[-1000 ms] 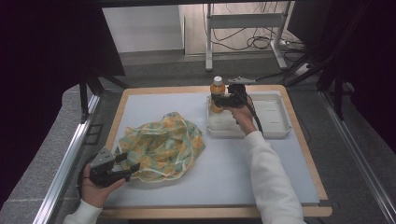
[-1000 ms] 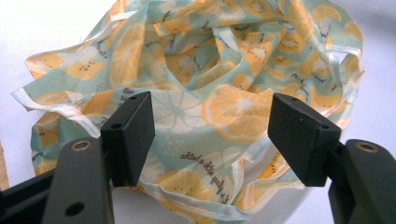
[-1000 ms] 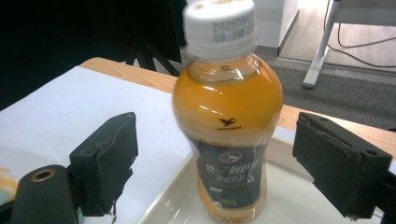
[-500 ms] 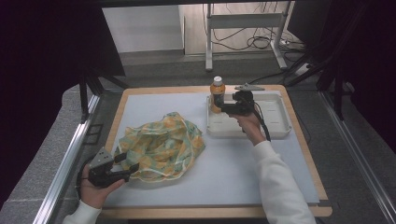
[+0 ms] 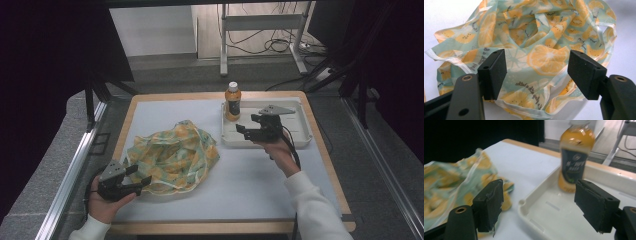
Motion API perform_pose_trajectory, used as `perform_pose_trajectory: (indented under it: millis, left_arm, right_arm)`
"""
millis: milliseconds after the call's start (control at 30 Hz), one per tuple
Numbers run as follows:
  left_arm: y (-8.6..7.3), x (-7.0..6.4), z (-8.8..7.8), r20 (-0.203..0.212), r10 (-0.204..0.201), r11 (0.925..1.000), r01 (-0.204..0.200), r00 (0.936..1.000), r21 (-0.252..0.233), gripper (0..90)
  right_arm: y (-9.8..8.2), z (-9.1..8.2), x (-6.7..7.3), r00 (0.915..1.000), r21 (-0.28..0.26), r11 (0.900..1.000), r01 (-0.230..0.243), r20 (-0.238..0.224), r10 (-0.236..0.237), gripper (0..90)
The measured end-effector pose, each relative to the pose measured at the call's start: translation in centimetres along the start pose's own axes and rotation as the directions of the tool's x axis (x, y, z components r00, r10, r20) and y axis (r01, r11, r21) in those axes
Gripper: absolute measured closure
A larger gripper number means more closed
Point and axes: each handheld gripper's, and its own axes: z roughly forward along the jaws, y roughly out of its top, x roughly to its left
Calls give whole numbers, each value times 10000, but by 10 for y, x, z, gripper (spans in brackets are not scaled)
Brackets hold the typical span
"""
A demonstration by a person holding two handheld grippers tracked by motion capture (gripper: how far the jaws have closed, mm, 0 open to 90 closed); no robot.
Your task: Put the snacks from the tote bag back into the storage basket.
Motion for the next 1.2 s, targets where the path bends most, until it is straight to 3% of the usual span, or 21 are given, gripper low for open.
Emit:
perform_pose_trajectory:
  millis: [400, 733, 1200]
  left_arm:
    - [0, -3, 0, 41, 87, 10000, -88, 10000, 39, 322]
    - [0, -6, 2, 51, 187, 9998, -187, 9998, 86, 321]
    - [0, -7, 2, 28, 275, 9995, -276, 9996, 159, 320]
  right_arm:
    - [-44, -35, 33, 9973, 428, 9979, 496, -555, -472, 231]
    - [-87, -40, 47, 9950, 1268, 9897, 659, -829, -557, 231]
    - [-90, -35, 47, 9937, 1389, 9852, 1004, -635, -923, 231]
